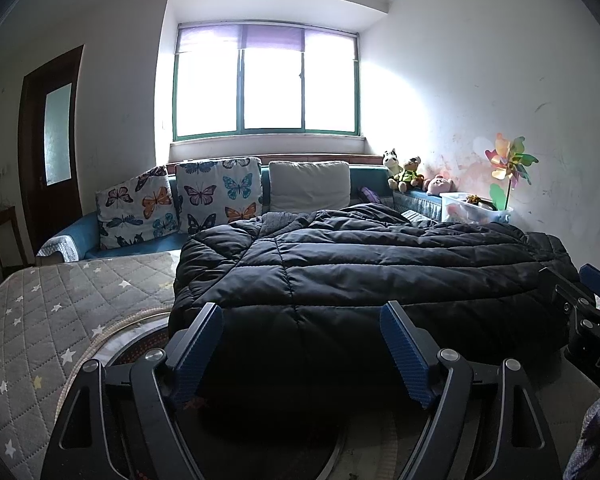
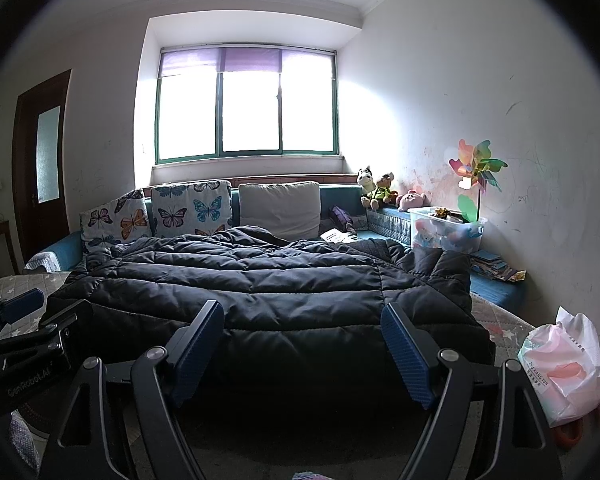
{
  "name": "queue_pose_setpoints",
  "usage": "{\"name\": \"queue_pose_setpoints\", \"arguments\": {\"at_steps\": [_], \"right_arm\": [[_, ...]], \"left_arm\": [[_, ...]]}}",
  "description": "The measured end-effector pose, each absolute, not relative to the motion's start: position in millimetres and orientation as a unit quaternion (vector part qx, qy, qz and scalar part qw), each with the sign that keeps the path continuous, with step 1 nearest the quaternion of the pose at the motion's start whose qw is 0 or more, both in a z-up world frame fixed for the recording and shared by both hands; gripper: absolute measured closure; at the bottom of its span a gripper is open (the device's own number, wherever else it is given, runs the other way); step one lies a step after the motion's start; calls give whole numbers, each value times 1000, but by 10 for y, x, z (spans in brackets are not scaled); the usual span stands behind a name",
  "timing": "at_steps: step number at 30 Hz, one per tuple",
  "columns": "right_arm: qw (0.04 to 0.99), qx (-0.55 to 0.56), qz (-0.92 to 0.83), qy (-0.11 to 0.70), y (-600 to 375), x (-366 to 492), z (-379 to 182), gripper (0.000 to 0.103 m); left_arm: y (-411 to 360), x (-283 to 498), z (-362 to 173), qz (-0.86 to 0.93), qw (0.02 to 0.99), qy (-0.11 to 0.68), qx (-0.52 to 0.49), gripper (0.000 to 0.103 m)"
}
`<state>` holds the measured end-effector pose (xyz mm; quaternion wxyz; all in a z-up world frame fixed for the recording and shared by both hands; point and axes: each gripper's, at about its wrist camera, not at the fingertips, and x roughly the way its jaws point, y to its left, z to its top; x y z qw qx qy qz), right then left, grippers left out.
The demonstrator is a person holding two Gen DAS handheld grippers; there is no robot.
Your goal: Fold large clothes
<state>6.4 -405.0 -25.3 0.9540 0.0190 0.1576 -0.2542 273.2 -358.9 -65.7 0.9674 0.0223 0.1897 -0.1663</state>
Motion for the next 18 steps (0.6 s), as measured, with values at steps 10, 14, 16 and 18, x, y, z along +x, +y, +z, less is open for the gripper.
{"name": "queue_pose_setpoints", "arguments": {"at_steps": [10, 14, 16, 18], "right_arm": [[954, 19, -254, 159, -4051, 62, -252, 14], [954, 19, -254, 159, -4058, 65, -255, 14], [954, 19, -254, 159, -4055, 64, -256, 14], [954, 19, -254, 159, -4056, 65, -256, 14]], "left_arm": [[-3598, 2731, -661, -166, 967, 190, 22, 16], [-3595, 2733, -659, -166, 967, 190, 22, 16], [-3599, 2732, -661, -166, 967, 190, 22, 15], [-3598, 2731, -660, -166, 967, 190, 22, 15]]}}
